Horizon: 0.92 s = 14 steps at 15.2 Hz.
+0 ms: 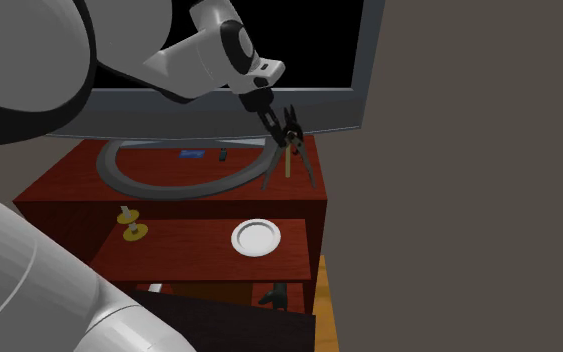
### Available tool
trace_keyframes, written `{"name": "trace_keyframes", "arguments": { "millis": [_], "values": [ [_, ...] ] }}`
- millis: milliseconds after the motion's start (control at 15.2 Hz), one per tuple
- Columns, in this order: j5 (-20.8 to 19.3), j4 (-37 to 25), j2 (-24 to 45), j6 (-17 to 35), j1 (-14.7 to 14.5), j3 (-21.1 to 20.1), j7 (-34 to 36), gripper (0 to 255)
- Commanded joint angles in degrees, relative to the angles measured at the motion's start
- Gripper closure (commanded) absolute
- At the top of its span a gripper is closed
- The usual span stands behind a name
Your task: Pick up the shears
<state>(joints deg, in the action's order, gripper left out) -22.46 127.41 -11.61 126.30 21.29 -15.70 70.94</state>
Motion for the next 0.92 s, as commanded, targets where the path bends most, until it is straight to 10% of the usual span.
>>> {"name": "trace_keyframes", "arguments": {
  "millis": [0, 858],
  "values": [
    [0.43, -0.5, -0.21, -1.42, 0.08, 0.2, -0.58, 255],
    [2.68, -7.12, -1.99, -9.18, -0.3, 0.49, -4.22, 255]
  ]
}}
